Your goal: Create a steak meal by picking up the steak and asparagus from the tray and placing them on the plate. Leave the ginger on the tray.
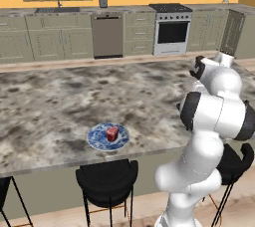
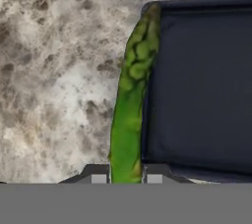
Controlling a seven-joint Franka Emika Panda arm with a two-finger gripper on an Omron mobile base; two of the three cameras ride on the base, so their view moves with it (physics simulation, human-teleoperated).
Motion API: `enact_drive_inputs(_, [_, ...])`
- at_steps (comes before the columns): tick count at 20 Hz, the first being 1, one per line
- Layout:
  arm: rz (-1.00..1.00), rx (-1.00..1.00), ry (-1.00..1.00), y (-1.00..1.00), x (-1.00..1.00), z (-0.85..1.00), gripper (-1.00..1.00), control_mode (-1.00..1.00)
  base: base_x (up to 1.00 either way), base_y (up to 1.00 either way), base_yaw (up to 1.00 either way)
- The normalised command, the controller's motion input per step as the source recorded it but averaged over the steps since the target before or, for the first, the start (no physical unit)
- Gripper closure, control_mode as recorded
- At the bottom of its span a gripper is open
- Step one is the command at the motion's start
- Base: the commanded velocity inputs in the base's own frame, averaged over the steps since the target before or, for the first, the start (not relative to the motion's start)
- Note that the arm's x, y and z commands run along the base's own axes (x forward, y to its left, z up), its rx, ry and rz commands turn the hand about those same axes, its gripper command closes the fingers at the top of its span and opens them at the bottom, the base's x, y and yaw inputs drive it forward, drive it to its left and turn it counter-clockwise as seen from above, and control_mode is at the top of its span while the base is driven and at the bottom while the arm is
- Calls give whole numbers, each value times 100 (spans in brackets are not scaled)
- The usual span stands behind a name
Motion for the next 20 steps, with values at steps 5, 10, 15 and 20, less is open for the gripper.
enact_drive_inputs(5, [2,-11,-5,100,-66,23,100,-100,0,0,0])
enact_drive_inputs(10, [0,-12,-1,100,-57,13,100,-100,0,0,0])
enact_drive_inputs(15, [0,-8,-2,100,-48,15,100,-100,0,0,0])
enact_drive_inputs(20, [0,-5,0,100,-29,24,100,-100,0,0,0])
